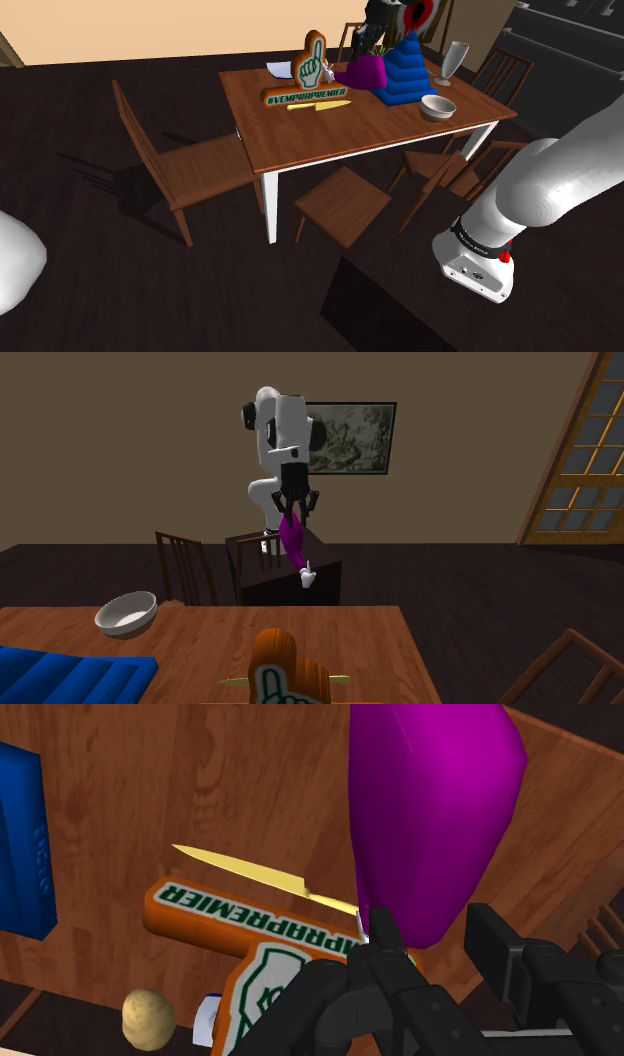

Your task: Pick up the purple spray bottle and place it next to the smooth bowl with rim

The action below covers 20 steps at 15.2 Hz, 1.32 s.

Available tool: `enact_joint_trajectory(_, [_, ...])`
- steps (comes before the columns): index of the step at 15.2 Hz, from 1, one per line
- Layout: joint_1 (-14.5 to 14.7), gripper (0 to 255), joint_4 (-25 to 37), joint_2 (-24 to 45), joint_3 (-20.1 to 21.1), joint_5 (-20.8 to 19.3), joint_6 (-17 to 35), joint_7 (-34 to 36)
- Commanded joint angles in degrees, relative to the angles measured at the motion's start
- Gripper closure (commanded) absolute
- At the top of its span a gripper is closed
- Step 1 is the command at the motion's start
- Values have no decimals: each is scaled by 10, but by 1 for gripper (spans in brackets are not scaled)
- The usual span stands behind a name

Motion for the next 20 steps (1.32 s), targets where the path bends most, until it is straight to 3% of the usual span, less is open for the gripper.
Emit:
enact_joint_trajectory(1, [0, 255, 14, -2, 0, 1, -16, -2])
enact_joint_trajectory(12, [2, 255, 96, -2, 2, 4, -98, -7])
enact_joint_trajectory(20, [-31, 255, 136, 34, -79, 28, -96, -128])
